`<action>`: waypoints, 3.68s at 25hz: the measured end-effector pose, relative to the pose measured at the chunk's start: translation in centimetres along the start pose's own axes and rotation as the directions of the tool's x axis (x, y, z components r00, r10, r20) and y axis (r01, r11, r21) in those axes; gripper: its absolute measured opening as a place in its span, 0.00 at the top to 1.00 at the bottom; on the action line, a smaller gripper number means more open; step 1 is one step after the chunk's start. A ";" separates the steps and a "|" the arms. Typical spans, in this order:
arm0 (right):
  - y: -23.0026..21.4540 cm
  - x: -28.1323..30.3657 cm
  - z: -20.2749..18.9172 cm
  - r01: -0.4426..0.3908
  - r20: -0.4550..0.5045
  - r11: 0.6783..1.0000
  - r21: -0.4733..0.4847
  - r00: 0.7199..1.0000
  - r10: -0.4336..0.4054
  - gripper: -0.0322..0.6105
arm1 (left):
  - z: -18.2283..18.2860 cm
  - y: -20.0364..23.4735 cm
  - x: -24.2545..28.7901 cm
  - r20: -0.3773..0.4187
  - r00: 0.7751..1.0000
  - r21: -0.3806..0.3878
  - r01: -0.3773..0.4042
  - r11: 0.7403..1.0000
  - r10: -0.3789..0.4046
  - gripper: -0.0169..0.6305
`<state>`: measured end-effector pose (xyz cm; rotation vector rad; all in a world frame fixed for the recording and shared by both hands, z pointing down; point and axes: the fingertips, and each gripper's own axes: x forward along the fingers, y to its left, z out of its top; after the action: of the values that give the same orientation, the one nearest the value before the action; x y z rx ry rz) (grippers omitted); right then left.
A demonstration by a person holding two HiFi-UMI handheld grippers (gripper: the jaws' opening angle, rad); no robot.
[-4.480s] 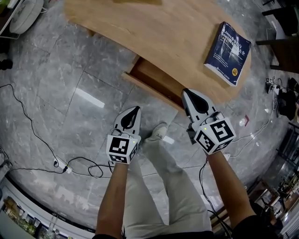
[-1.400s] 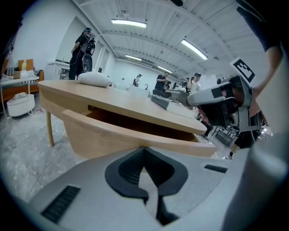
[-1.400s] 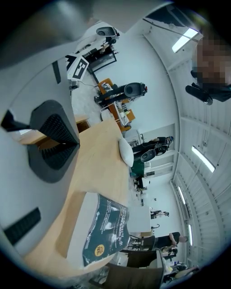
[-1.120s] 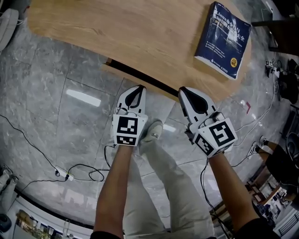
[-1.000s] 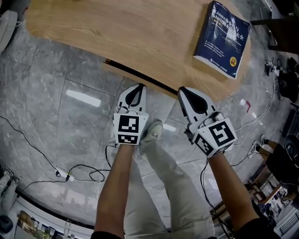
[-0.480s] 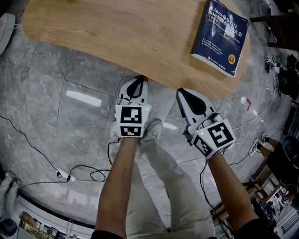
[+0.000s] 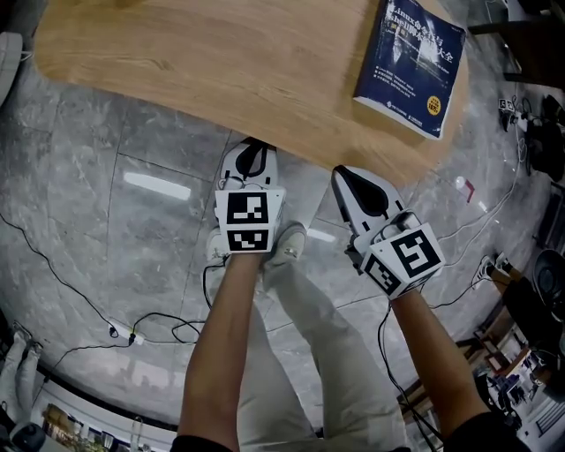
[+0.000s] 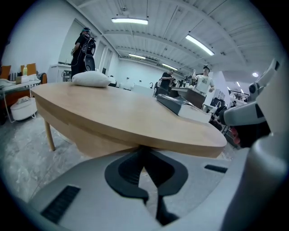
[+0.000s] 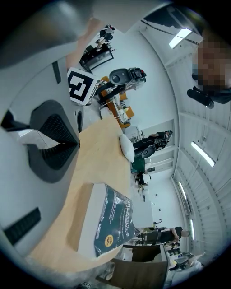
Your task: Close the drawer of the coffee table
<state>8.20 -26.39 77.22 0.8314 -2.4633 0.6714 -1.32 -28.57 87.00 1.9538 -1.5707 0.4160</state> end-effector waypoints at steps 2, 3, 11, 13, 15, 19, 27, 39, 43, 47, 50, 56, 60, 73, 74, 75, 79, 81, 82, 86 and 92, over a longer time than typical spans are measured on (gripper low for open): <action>0.0 -0.1 -0.2 0.001 -0.002 1.000 0.001 1.000 -0.001 0.93 | 0.0 -0.1 0.0 0.000 1.000 0.004 0.004 1.000 -0.004 0.97; 0.1 -0.1 -0.2 0.002 -0.003 1.000 0.001 1.000 -0.002 0.93 | 0.0 -0.1 0.0 0.000 1.000 0.004 0.010 1.000 -0.010 0.97; 0.4 -0.4 0.3 0.014 0.005 1.000 0.004 1.000 -0.014 0.93 | -0.9 0.1 -0.9 -0.020 0.999 0.008 0.050 0.999 -0.050 0.97; 0.4 -0.6 0.4 0.020 0.009 1.000 0.010 1.000 -0.020 0.93 | -1.1 0.2 -1.5 -0.028 0.998 0.010 0.050 0.999 -0.050 0.97; 0.5 -0.8 0.6 0.029 0.015 0.999 0.023 0.999 -0.029 0.93 | -1.1 0.3 -2.2 -0.037 0.998 0.014 0.051 0.999 -0.050 0.97; 1.0 -1.3 1.2 0.037 0.032 0.998 0.046 0.999 -0.039 0.93 | -0.3 0.7 -3.8 -0.040 0.998 0.041 0.044 0.998 -0.042 0.97; 2.1 -3.1 3.4 0.059 0.054 0.996 0.067 0.997 -0.063 0.93 | 3.1 0.2 -6.9 -0.043 0.996 0.093 0.082 0.992 -0.078 0.97; 3.9 -7.5 6.8 0.139 0.082 0.982 0.129 0.985 -0.150 0.93 | 8.0 -2.1 -12.7 -0.054 0.987 0.136 0.155 0.979 -0.149 0.97; 4.8 -8.9 7.7 0.164 0.073 0.976 0.147 0.982 -0.176 0.93 | 9.2 -1.7 -15.4 -0.045 0.991 0.088 0.133 0.987 -0.130 0.97; 5.2 -10.4 9.3 0.199 0.072 0.964 0.175 0.974 -0.214 0.93 | 11.1 -2.4 -17.6 -0.038 0.989 0.051 0.144 0.988 -0.142 0.97; 5.7 -11.4 11.0 0.213 0.083 0.961 0.175 0.970 -0.230 0.93 | 13.5 -3.1 -19.1 -0.014 0.988 0.046 0.155 0.987 -0.154 0.97; 7.4 -14.0 13.7 0.219 0.089 0.966 0.139 0.968 -0.233 0.93 | 18.7 -5.5 -21.8 0.023 0.975 0.078 0.219 0.973 -0.221 0.97; 8.7 -15.8 15.5 0.228 0.118 0.961 0.158 0.962 -0.248 0.93 | 21.7 -6.0 -24.4 0.047 0.964 0.100 0.255 0.962 -0.260 0.97; 11.0 -22.6 20.3 0.319 0.199 0.933 0.170 0.916 -0.349 0.93 | 25.9 -10.1 -31.8 0.059 0.930 0.181 0.348 0.920 -0.364 0.97; 11.3 -22.9 20.6 0.322 0.202 0.932 0.169 0.914 -0.353 0.93 | 26.3 -10.3 -32.4 0.062 0.927 0.192 0.352 0.916 -0.369 0.97; 11.5 -23.2 20.8 0.325 0.204 0.930 0.171 0.912 -0.356 0.93 | 26.8 -10.4 -33.0 0.066 0.925 0.201 0.355 0.913 -0.374 0.97; 12.6 -23.8 22.4 0.339 0.232 0.925 0.173 0.898 -0.373 0.93 | 29.2 -10.1 -35.1 0.112 0.904 0.189 0.388 0.902 -0.413 0.97; 13.4 -24.1 23.1 0.345 0.249 0.924 0.163 0.892 -0.377 0.93 | 30.2 -9.9 -36.0 0.128 0.893 0.198 0.403 0.894 -0.431 0.97; 13.8 -24.3 23.4 0.348 0.257 0.924 0.159 0.889 -0.379 0.93 | 30.5 -9.9 -36.4 0.132 0.890 0.208 0.406 0.890 -0.436 0.97; 15.1 -25.3 24.5 0.365 0.278 0.920 0.146 0.877 -0.392 0.93 | 31.9 -9.7 -37.8 0.151 0.877 0.242 0.415 0.877 -0.457 0.97; 17.1 -27.4 25.5 0.382 0.318 0.915 0.132 0.857 -0.404 0.93 | 33.7 -9.9 -40.8 0.171 0.843 0.308 0.447 0.840 -0.510 0.97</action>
<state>10.15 -17.27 37.14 1.5394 -2.4482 0.4865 -6.17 -16.58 34.72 2.5951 -1.1286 0.1702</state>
